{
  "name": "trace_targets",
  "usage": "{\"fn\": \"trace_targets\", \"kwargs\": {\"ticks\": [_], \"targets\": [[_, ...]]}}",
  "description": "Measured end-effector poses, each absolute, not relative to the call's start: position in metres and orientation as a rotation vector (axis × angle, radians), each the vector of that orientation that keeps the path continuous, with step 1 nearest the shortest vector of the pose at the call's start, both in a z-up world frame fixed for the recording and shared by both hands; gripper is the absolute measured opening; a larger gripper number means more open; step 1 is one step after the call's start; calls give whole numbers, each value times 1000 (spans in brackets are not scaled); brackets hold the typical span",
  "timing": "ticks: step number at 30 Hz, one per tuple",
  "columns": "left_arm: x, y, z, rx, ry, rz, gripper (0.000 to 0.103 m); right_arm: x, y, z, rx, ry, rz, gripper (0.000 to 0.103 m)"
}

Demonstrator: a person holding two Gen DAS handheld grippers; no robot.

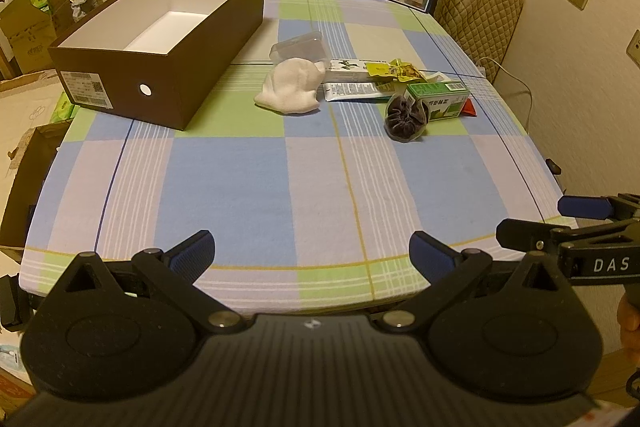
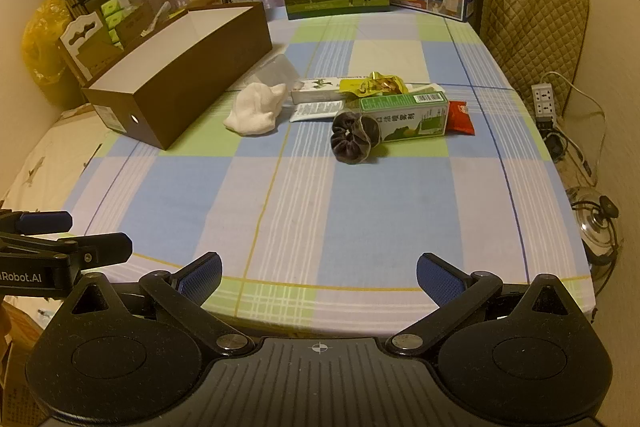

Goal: Organize objects
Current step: 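Move the right tool toward the dark brown scrunchie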

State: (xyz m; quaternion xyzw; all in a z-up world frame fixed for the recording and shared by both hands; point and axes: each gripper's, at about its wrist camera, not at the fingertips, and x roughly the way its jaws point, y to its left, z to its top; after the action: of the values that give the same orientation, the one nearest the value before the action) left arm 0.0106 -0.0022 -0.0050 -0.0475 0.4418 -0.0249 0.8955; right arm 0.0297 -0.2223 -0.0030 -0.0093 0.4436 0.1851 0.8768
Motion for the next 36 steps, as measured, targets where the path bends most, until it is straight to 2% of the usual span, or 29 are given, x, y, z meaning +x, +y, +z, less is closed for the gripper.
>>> {"fn": "trace_targets", "kwargs": {"ticks": [36], "targets": [[29, -8, -8, -107, 933, -38, 102, 54, -224, -5, -29, 942, 436, 101]]}}
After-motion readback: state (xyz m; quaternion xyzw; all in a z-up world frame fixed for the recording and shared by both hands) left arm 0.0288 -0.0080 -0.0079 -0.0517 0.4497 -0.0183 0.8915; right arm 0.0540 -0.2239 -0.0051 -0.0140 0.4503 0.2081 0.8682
